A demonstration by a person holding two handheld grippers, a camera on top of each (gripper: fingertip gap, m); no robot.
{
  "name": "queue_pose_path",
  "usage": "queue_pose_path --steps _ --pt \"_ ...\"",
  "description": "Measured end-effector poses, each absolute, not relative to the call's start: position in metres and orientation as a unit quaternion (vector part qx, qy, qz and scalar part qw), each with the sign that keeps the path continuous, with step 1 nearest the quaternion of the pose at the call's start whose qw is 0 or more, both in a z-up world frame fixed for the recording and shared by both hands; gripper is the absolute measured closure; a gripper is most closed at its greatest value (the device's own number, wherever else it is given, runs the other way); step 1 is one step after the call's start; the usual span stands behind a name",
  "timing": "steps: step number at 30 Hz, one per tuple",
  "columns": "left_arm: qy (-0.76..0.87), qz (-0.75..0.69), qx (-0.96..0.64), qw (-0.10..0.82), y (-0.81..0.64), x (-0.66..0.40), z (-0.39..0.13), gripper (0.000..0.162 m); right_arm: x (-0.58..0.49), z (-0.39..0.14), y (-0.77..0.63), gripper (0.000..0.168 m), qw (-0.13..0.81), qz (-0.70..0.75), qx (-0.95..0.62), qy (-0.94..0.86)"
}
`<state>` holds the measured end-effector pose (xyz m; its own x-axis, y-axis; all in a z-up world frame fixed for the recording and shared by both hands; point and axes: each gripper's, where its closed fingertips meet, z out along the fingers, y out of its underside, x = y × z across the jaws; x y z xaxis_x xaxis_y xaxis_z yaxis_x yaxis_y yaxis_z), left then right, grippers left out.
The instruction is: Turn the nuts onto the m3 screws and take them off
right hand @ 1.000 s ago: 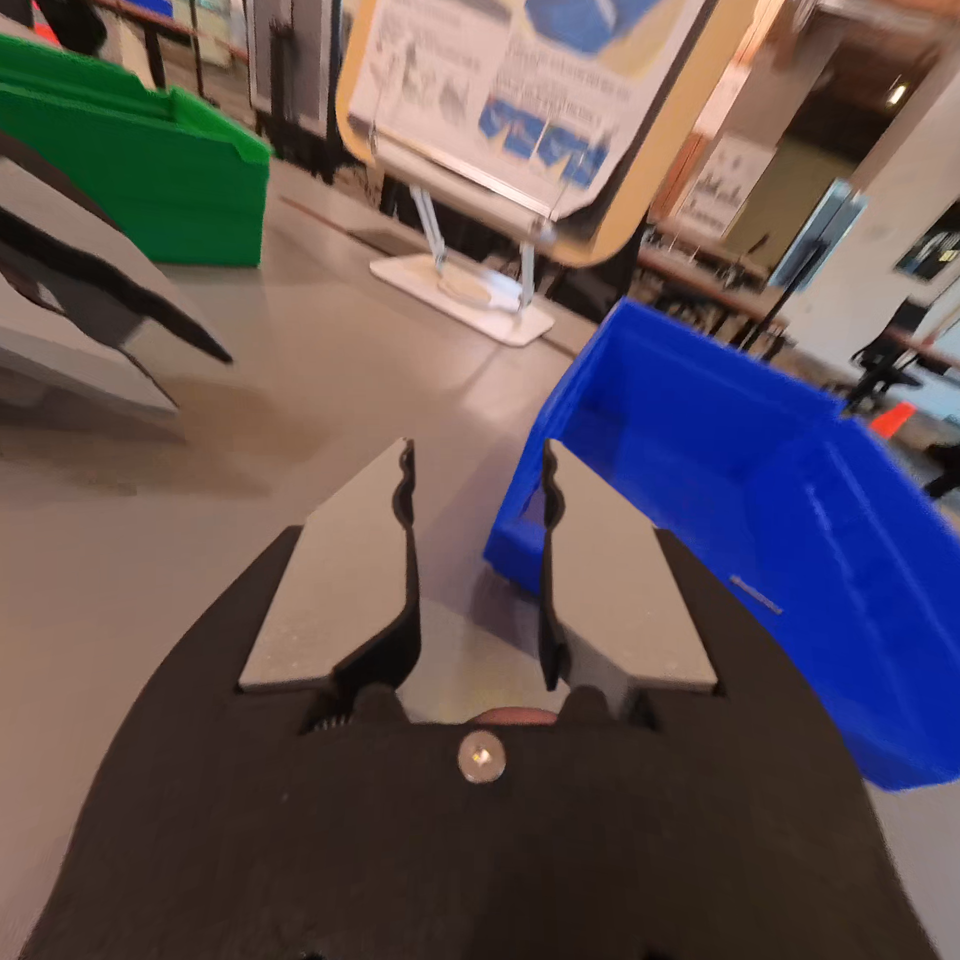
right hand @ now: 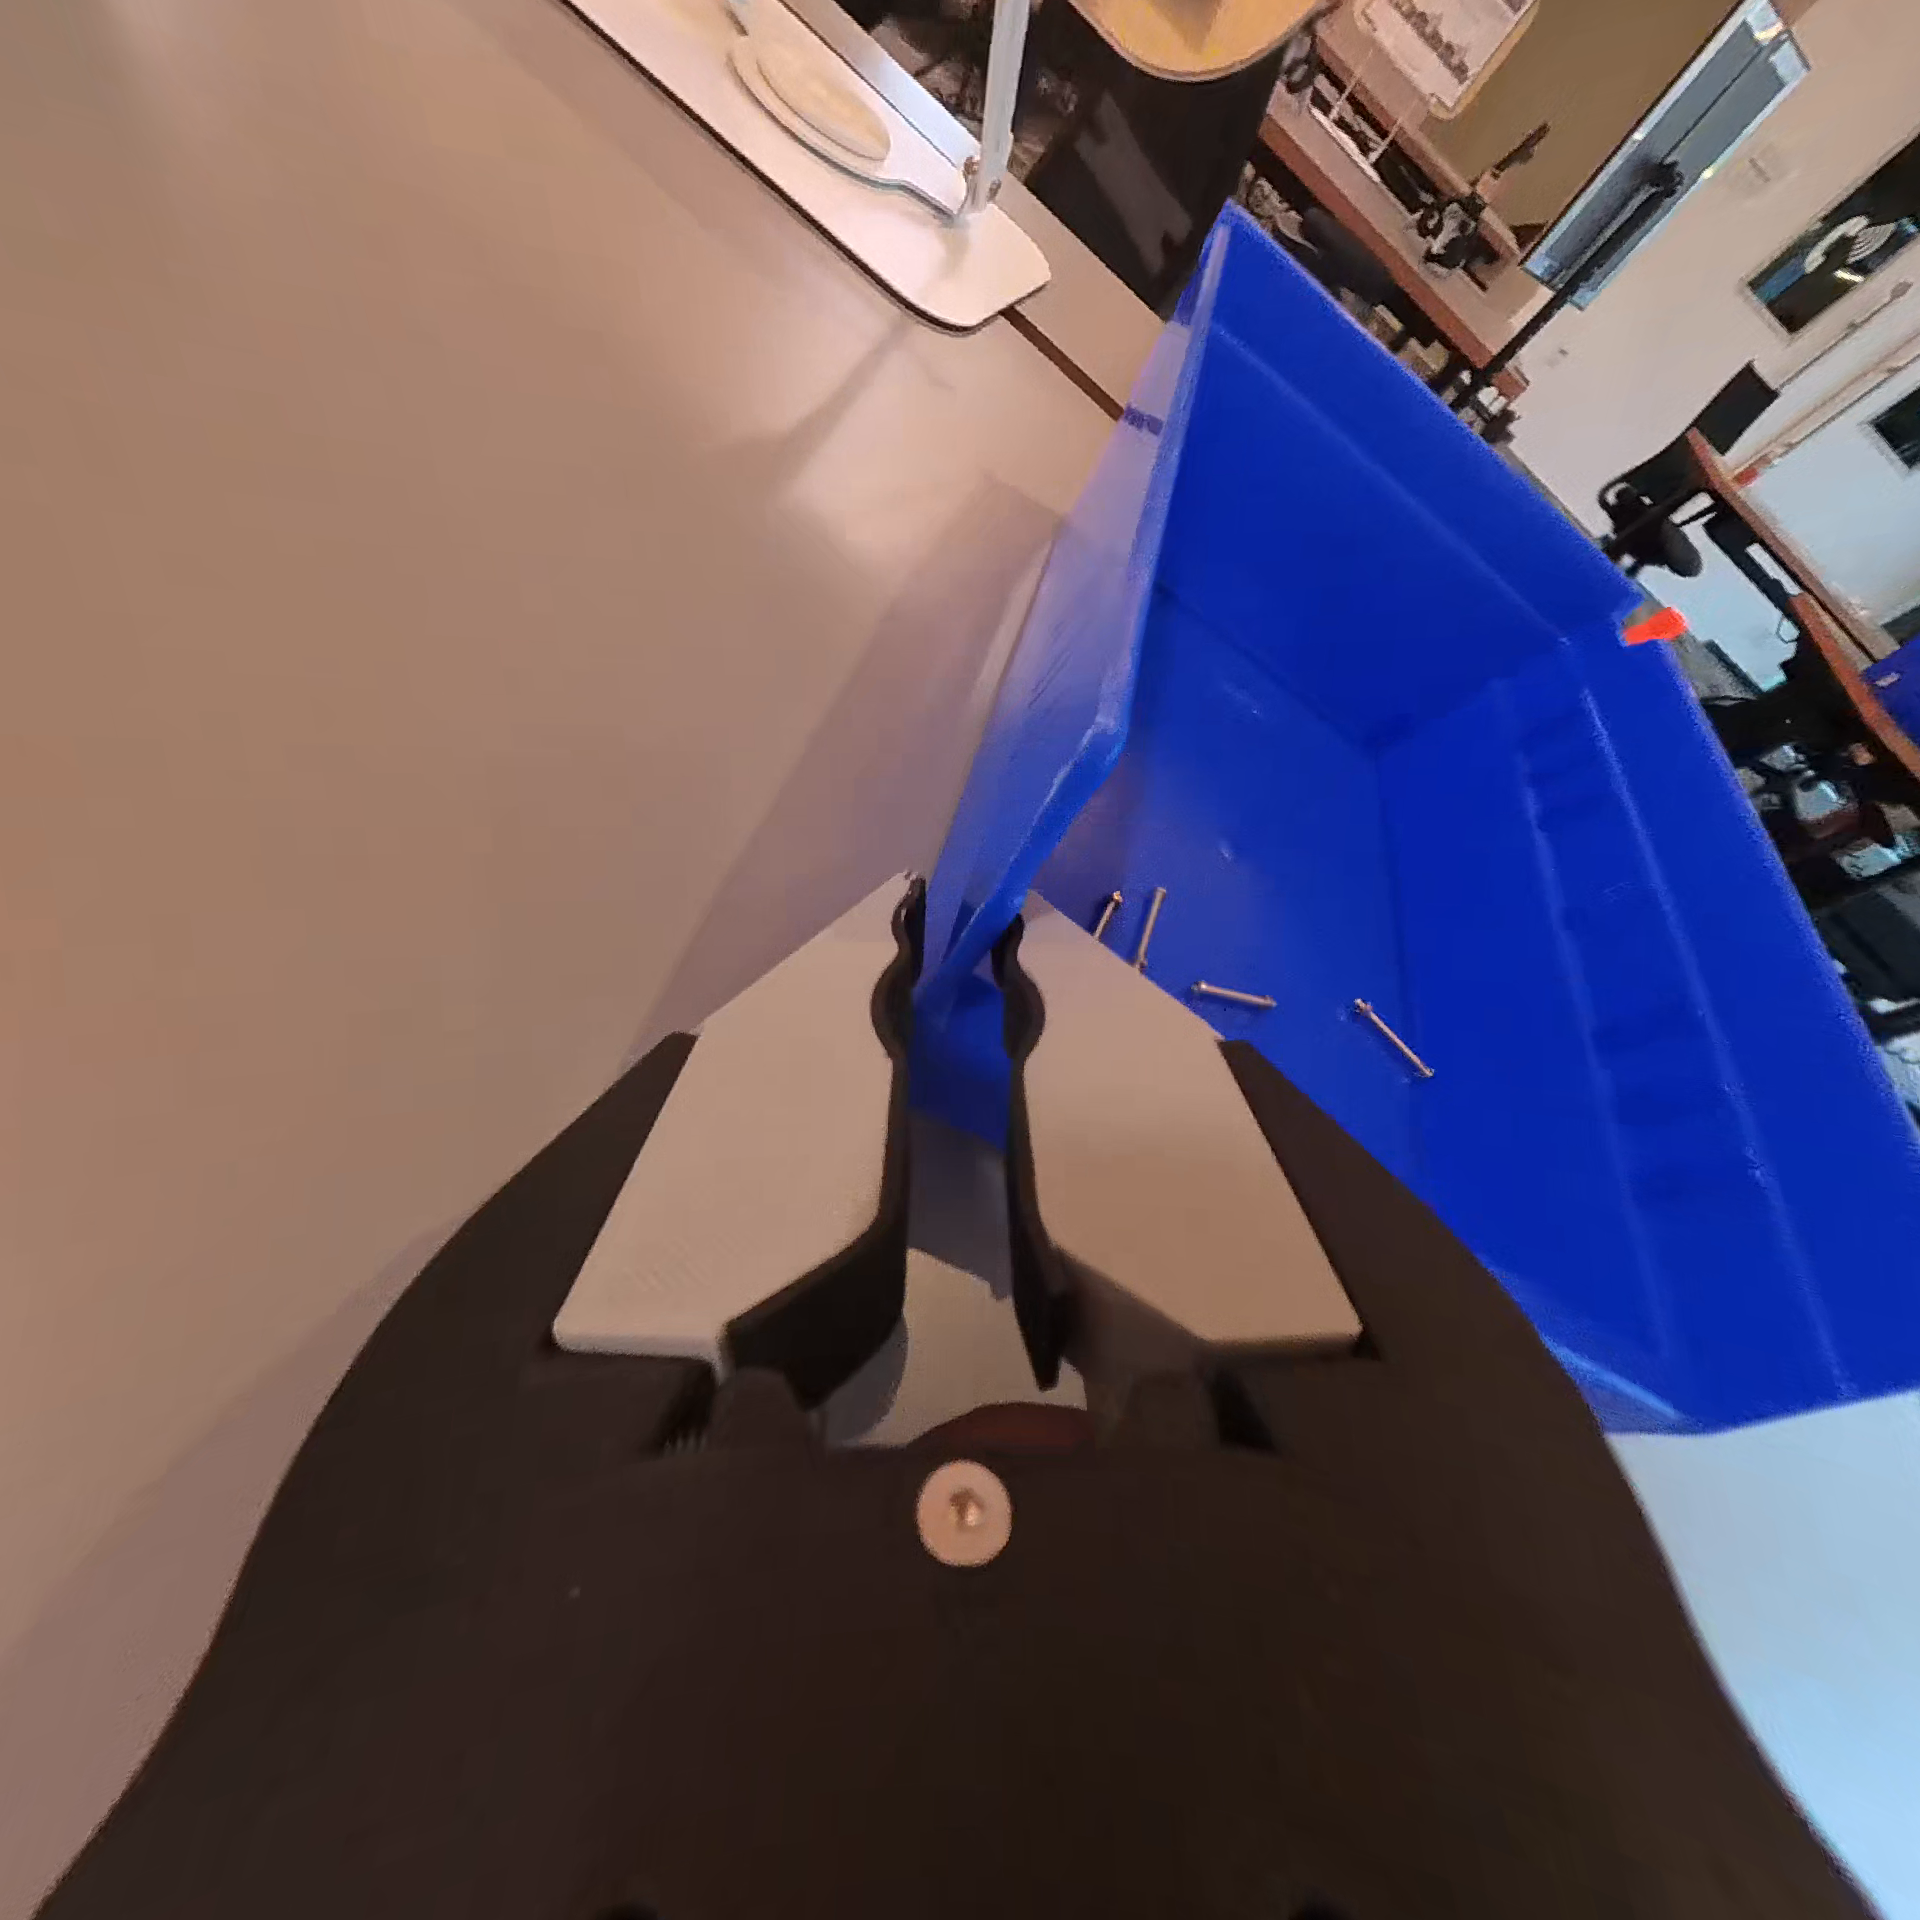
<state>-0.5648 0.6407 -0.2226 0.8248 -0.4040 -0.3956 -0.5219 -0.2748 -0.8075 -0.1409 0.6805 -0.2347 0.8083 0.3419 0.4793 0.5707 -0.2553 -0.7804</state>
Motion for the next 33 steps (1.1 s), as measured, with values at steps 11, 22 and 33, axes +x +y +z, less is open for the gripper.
queue_pose_path --steps 11,22,33 --pt "0.444 -0.016 -0.706 0.552 0.574 -0.588 -0.222 0.155 -0.131 -0.232 0.668 0.158 0.548 -0.123 -0.767 -0.310" --pt "0.529 0.074 -0.645 0.547 0.533 -0.582 -0.229 0.157 -0.139 -0.230 0.656 0.161 0.548 -0.090 -0.774 -0.304" --pt "0.400 0.016 -0.719 0.568 0.552 -0.577 -0.220 0.157 -0.239 -0.231 0.613 0.150 0.524 0.085 -0.809 -0.254"
